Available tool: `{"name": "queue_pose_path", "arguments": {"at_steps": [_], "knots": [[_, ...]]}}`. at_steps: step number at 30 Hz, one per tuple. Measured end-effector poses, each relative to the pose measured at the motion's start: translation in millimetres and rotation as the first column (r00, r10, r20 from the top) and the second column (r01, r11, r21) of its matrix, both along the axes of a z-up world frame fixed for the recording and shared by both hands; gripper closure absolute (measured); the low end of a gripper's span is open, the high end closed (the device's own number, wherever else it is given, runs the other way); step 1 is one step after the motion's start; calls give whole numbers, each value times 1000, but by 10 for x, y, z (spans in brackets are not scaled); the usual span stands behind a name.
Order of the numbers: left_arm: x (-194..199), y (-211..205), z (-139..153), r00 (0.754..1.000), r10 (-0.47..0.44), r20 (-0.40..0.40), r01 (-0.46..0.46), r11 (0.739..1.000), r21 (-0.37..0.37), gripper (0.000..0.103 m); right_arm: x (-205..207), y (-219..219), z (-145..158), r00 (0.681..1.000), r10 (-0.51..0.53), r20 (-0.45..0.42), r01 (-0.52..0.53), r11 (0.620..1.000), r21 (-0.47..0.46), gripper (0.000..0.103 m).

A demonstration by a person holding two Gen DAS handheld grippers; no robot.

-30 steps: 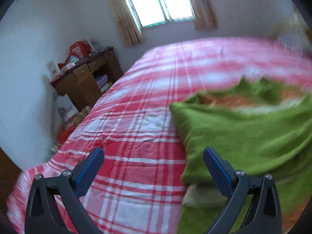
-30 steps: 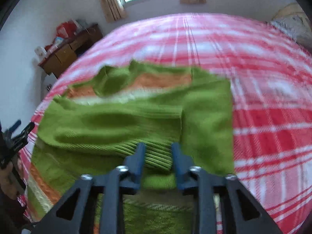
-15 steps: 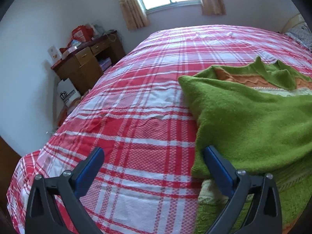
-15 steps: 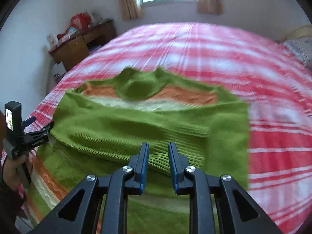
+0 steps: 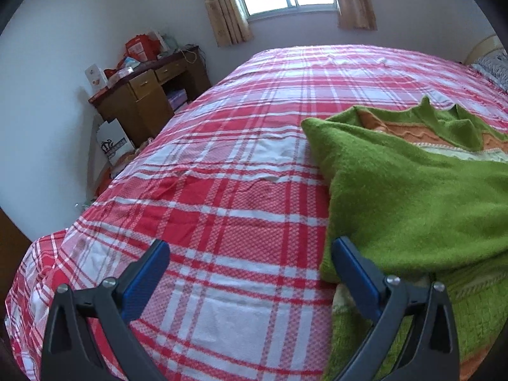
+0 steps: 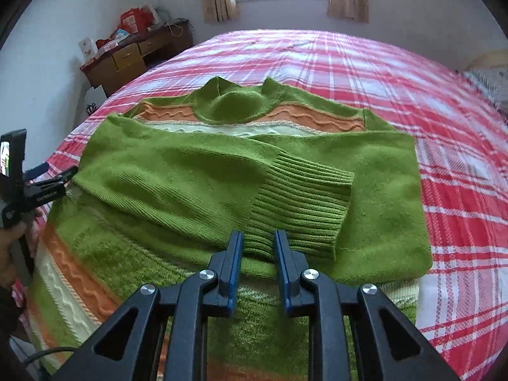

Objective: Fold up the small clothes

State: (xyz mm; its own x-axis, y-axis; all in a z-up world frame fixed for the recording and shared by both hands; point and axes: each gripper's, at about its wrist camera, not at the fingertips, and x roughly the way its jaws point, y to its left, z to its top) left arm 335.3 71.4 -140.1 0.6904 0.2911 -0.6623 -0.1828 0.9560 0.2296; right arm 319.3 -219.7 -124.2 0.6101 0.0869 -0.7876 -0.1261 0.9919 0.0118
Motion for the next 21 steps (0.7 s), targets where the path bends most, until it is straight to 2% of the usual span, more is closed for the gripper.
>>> {"name": "queue_pose_path", "arguments": {"at_steps": [4, 9, 12, 16, 19, 21], "knots": [[2, -8, 2, 1000, -8, -1, 8, 1000, 5, 0, -3, -33, -14, 1000, -16, 19, 15, 1000, 21, 81], [-145, 31, 49, 1000, -27, 2, 27, 999, -42, 0, -111, 31, -10, 999, -15, 28, 16, 1000, -25, 81], [-271, 35, 73, 999, -46, 12, 47, 996, -73, 0, -127, -22, 0, 999, -19, 36, 19, 1000, 12, 81], [-471, -57, 129, 996, -84, 30, 85, 995, -57, 0, -213, -62, 59, 997, -51, 52, 49, 998, 37, 80], [-552, -95, 143, 994, -102, 31, 103, 993, -53, 0, -267, -49, 35, 997, -46, 56, 44, 998, 33, 74], [-589, -104, 134, 995, -101, 23, 102, 994, -48, 0, -302, -71, 23, 997, -52, 54, 49, 997, 52, 73]]}}
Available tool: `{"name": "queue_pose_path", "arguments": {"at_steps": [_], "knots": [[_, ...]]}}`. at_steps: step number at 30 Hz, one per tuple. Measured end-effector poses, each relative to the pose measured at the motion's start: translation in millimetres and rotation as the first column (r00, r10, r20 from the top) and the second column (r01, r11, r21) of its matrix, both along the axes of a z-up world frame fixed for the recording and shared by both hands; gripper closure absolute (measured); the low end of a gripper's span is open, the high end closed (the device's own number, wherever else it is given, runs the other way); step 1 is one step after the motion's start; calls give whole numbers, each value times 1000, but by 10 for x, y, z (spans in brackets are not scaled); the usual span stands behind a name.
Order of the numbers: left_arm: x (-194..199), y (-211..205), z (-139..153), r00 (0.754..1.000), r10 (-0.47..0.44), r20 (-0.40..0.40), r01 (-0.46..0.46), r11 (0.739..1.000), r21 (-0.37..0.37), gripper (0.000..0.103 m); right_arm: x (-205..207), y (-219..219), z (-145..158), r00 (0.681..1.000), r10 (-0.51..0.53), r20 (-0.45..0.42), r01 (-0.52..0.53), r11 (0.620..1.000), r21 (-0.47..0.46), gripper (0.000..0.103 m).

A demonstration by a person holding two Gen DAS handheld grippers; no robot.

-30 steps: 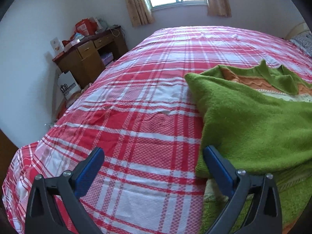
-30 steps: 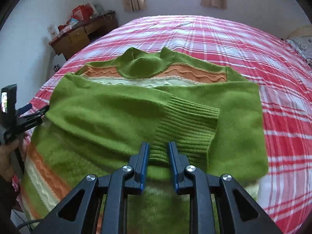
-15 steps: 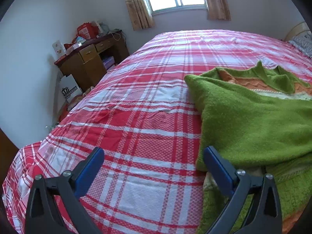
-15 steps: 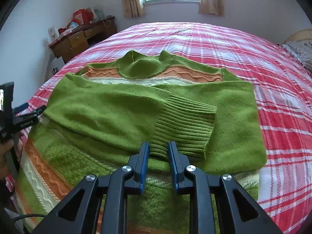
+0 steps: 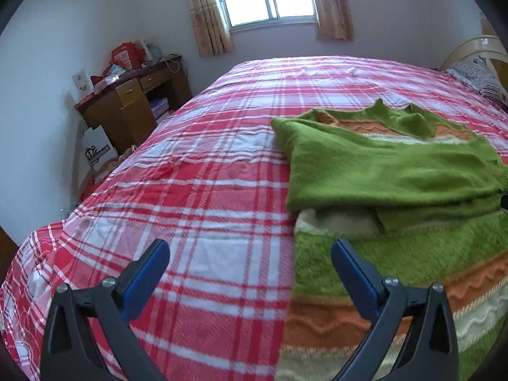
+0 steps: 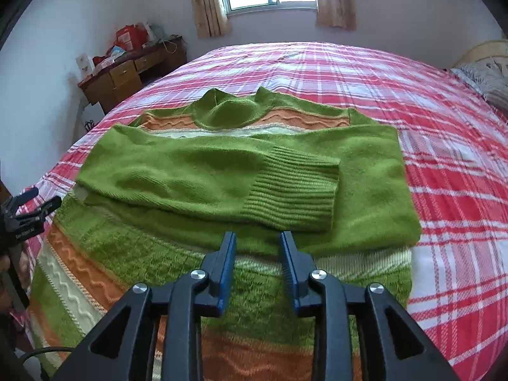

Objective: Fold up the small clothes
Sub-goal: 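Withdraw the open right tool from the folded sleeves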

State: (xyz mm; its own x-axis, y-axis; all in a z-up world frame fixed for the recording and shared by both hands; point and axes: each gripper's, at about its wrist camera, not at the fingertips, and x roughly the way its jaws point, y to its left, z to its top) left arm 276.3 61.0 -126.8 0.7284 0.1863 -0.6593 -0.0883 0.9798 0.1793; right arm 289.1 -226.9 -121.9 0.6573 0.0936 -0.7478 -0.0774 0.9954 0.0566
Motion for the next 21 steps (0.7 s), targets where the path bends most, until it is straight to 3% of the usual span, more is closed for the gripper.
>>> {"name": "queue_pose_path", "arguments": {"at_steps": [3, 5, 21], "knots": [[-53, 3, -1, 1000, 0, 6, 0, 1000, 1, 0, -44, -23, 1, 1000, -4, -6, 5, 1000, 23, 71], [-81, 5, -14, 1000, 7, 8, -8, 1000, 11, 0, -63, -23, -24, 1000, 4, -15, -3, 999, 33, 59], [-278, -48, -116, 999, -32, -43, 30, 998, -46, 0, -410, 17, -9, 1000, 6, -17, -5, 1000, 26, 56]]}}
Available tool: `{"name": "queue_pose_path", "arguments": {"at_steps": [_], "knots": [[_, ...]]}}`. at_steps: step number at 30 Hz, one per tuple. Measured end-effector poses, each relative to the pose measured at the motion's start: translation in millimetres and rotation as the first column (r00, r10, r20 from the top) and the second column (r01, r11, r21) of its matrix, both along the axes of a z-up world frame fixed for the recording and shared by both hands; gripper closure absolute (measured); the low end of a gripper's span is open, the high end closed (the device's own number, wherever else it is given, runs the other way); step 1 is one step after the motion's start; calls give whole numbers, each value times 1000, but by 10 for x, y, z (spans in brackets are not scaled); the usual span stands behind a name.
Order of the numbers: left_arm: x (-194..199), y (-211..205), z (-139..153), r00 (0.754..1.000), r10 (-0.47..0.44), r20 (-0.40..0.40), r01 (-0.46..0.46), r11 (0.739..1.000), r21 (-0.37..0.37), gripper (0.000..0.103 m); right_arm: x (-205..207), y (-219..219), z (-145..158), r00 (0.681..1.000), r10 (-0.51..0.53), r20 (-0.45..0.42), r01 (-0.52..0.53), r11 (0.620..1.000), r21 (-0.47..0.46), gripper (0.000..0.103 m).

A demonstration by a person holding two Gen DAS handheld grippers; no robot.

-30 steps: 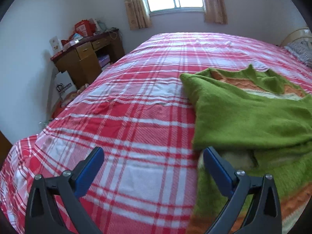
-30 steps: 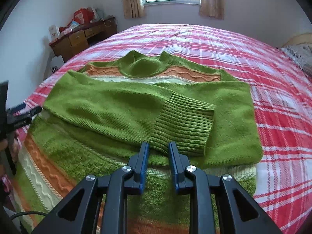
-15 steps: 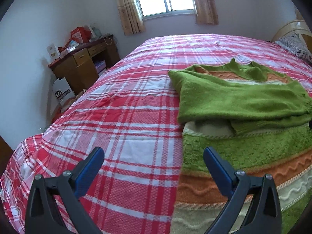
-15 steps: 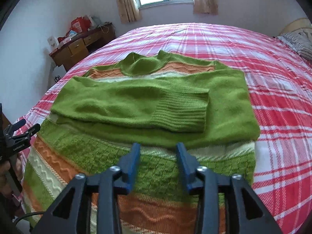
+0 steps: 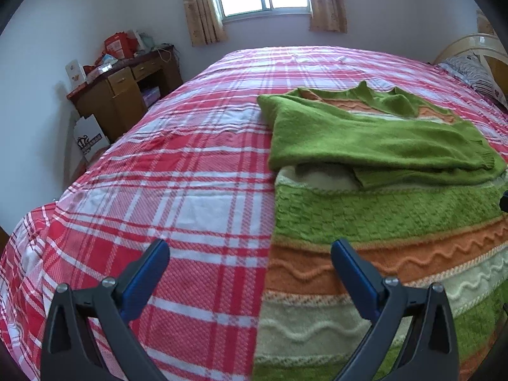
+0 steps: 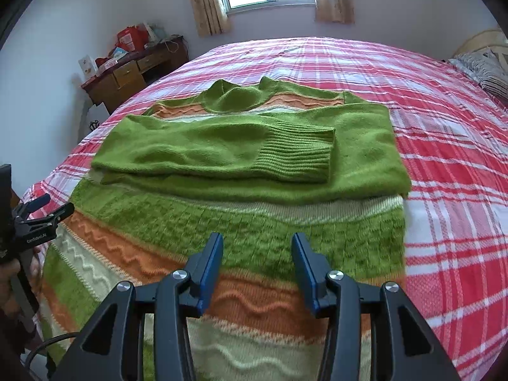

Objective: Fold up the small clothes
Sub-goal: 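Withdraw the open right tool from the folded sleeves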

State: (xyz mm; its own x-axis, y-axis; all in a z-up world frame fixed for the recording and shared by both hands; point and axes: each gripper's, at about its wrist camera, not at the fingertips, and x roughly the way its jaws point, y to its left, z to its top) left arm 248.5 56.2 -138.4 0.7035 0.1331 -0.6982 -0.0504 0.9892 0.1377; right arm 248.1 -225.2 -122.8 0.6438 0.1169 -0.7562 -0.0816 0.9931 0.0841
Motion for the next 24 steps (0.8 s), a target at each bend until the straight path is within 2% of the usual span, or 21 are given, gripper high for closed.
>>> {"name": "queue_pose_path", "arguments": {"at_steps": [24], "knots": [[-755, -108, 55, 995, -92, -26, 91, 996, -16, 0, -818, 100, -21, 999, 40, -2, -40, 998, -40, 54]]}}
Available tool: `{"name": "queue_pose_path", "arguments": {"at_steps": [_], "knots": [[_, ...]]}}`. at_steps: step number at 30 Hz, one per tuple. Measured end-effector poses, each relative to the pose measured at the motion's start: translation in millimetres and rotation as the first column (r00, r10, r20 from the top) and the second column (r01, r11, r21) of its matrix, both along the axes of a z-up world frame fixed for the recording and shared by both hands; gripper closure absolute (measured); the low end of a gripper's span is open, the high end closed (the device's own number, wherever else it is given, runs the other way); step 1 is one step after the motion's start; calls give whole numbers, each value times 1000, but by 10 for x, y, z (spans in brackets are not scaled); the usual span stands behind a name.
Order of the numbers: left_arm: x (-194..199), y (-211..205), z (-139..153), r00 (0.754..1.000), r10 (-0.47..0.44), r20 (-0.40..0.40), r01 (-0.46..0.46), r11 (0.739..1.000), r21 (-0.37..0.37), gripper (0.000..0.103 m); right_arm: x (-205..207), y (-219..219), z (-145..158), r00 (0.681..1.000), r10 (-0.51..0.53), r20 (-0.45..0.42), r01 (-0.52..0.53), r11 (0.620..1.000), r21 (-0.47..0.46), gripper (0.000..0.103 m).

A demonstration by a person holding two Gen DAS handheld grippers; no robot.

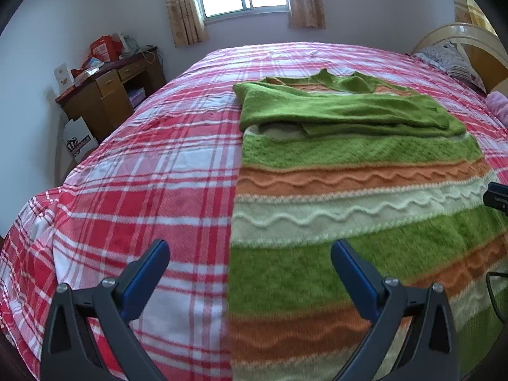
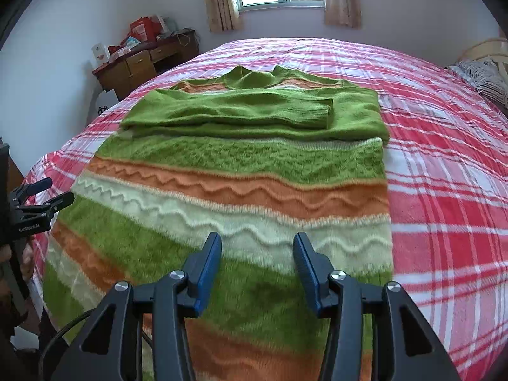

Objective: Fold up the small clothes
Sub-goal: 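Grasp the striped sweater hem with the left tool while the right tool grasps the hem too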

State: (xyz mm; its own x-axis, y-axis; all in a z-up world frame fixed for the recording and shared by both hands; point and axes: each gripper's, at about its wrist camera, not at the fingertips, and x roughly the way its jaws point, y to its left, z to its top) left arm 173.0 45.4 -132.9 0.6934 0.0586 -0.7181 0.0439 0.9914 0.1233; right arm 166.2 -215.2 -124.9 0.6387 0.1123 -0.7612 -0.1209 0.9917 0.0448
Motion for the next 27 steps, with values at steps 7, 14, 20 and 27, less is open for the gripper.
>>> {"name": "queue_pose_path", "arguments": {"at_steps": [7, 14, 20, 27], "knots": [[-235, 1, -76, 999, -25, -34, 24, 1000, -18, 0, -302, 34, -25, 1000, 10, 5, -10, 1000, -20, 46], [-529, 78, -133, 996, -57, -61, 56, 998, -16, 0, -559, 27, -36, 1000, 9, 2, -9, 1000, -30, 46], [-823, 302, -173, 994, -51, -96, 46, 998, -52, 2, -842, 23, -23, 1000, 15, 6, -14, 998, -56, 46], [-993, 432, -323, 978, -69, -199, 31, 981, -190, 26, -1150, 40, -91, 1000, 13, 4, -12, 996, -92, 45]]}}
